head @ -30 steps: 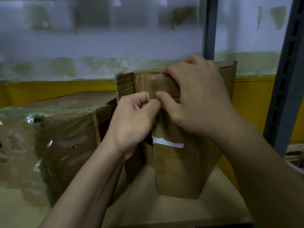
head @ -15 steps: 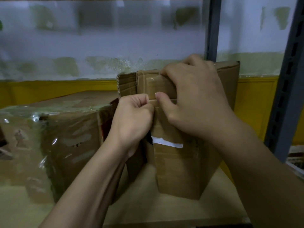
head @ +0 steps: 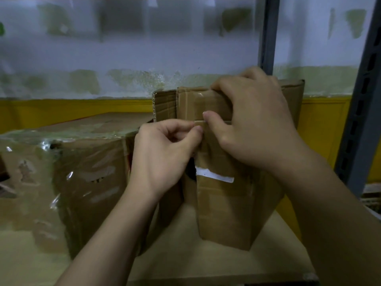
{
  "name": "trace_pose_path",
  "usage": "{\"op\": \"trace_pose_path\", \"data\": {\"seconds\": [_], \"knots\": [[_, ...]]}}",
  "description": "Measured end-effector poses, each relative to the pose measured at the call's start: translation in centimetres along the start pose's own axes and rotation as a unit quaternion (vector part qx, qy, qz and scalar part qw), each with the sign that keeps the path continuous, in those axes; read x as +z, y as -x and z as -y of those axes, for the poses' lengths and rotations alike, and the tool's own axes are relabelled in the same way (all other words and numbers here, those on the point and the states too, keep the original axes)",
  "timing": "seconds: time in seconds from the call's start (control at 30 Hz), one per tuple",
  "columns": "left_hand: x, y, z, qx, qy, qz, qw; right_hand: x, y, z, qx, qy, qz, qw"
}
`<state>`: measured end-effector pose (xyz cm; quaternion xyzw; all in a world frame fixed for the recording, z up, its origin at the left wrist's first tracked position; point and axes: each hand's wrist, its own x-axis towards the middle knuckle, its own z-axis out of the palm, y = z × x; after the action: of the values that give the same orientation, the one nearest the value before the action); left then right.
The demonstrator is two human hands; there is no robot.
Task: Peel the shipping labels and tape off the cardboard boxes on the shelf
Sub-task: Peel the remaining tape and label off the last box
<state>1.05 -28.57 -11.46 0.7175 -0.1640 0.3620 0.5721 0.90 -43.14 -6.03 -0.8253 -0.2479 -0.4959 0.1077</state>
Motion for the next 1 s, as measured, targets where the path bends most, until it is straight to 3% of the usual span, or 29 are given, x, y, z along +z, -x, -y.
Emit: {"op": "trace_pose_path", "data": {"seconds": [0.17, 0.37, 1.0], "knots": [[-0.3, -0.9, -0.2, -0.002, -0.011, 0.054, 0.998, 0.0, 0.1, 0.1, 0.001, 0.0, -0.004, 1.0], [-0.2, -0.9, -0.2, 0.054, -0.106, 0.04, 0.992, -0.1, 0.2, 0.6, 0.007, 0.014, 0.0, 1.0], [1.0, -1.9, 0.3, 0.009, -0.085, 0.043, 0.995, -0.2, -0.1, 1.2, 0.054, 0.044, 0.016, 0.997]]}}
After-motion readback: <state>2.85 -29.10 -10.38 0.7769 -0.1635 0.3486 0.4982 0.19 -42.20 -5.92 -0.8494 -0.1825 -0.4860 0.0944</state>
